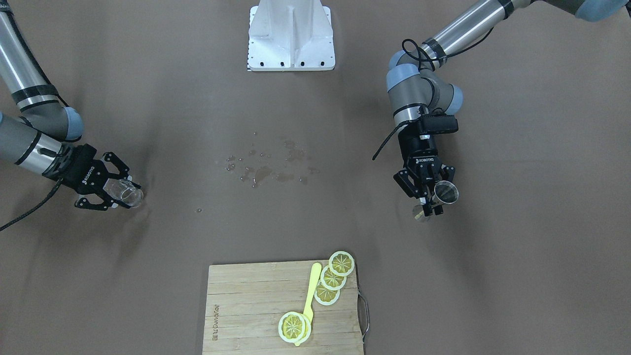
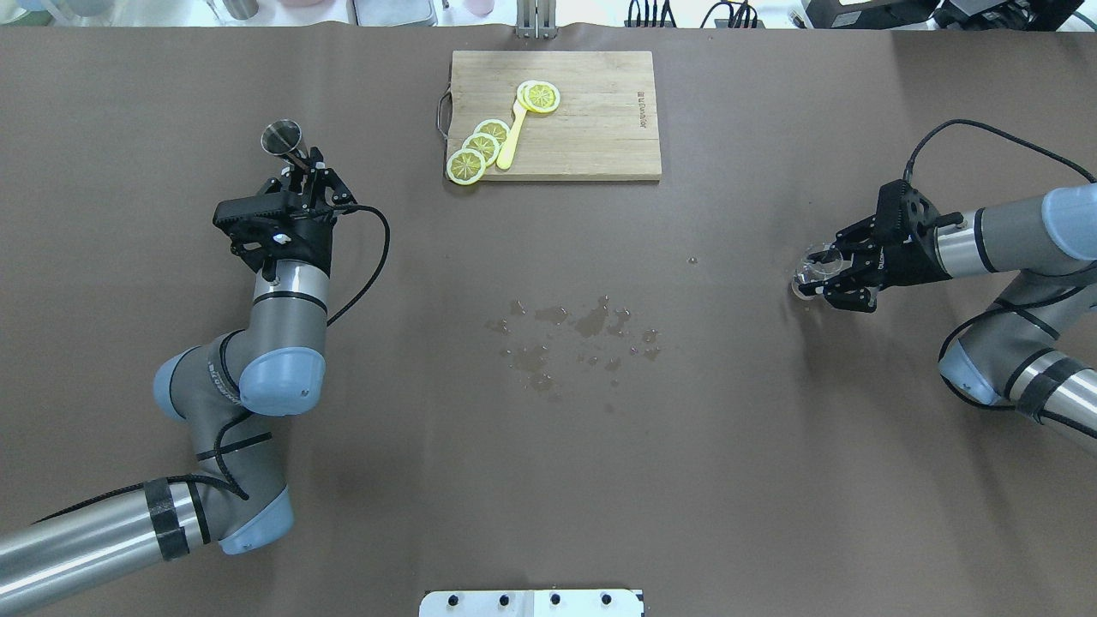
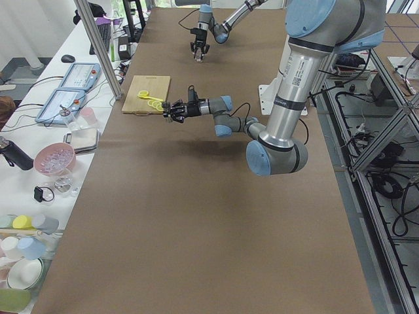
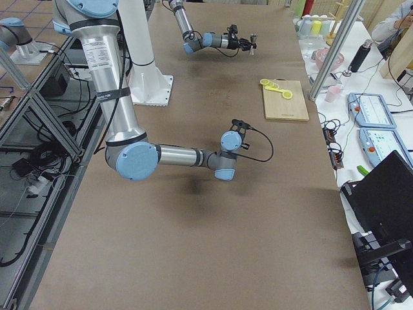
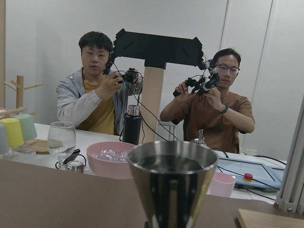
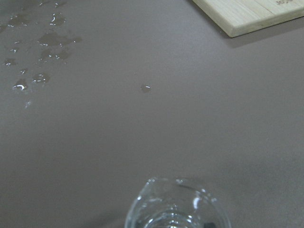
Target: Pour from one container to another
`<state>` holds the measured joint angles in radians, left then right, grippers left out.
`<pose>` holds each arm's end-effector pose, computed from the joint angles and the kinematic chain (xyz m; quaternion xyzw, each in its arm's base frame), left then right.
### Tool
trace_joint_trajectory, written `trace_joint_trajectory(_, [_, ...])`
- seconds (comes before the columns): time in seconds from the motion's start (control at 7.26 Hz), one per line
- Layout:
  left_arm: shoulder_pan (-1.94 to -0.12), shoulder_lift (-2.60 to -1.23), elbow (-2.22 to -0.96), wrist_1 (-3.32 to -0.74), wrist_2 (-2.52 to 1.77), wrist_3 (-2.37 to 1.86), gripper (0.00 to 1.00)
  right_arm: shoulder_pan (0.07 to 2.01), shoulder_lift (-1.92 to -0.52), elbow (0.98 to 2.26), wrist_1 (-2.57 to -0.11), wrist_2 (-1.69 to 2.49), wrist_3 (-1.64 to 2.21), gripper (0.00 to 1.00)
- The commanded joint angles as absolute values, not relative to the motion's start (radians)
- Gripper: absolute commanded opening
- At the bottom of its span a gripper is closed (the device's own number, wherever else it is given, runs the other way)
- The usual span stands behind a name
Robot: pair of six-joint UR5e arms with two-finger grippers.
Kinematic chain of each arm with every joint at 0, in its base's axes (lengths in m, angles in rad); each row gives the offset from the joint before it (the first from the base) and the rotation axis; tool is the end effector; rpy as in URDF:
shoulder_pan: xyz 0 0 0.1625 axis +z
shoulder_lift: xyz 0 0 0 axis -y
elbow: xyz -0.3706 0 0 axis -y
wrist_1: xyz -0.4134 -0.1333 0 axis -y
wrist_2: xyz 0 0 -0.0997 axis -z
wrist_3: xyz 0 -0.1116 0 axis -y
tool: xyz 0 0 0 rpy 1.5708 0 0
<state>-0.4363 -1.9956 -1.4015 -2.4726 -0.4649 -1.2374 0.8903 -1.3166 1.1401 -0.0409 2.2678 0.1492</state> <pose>0.4803 -0.4811 0.3245 0.5823 0.2663 -0.3235 0.6967 -0.3329 -0.5092 0.5149 0.4313 -0.4809 -0.3987 0.6509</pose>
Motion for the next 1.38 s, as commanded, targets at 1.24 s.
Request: trace_joint_trajectory(1.24, [-0.336, -2.002, -1.393, -2.148, -0.313, -1.595, 0.00, 0.896, -1.318, 1.198, -0.049, 2.269, 0.166, 0.98])
